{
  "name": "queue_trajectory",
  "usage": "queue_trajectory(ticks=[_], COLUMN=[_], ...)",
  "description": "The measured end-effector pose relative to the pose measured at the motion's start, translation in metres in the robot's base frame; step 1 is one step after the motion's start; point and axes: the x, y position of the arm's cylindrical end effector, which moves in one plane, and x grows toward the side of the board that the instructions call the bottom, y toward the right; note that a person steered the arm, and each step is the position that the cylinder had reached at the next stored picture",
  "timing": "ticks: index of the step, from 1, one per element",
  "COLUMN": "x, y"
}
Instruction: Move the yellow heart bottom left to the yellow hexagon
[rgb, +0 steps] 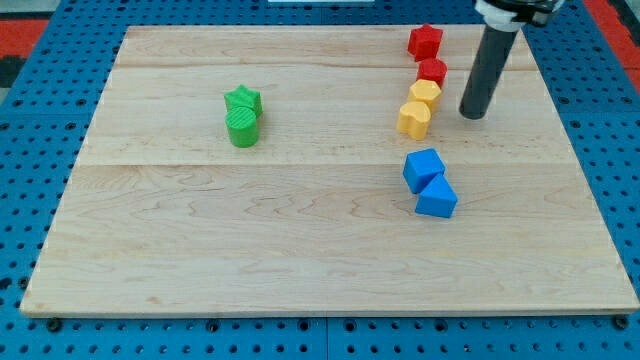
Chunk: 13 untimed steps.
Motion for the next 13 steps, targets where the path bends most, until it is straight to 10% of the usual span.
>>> queue_trajectory(ticks=[8,13], x=[-0.058,0.062], y=[-0.024,-0.09])
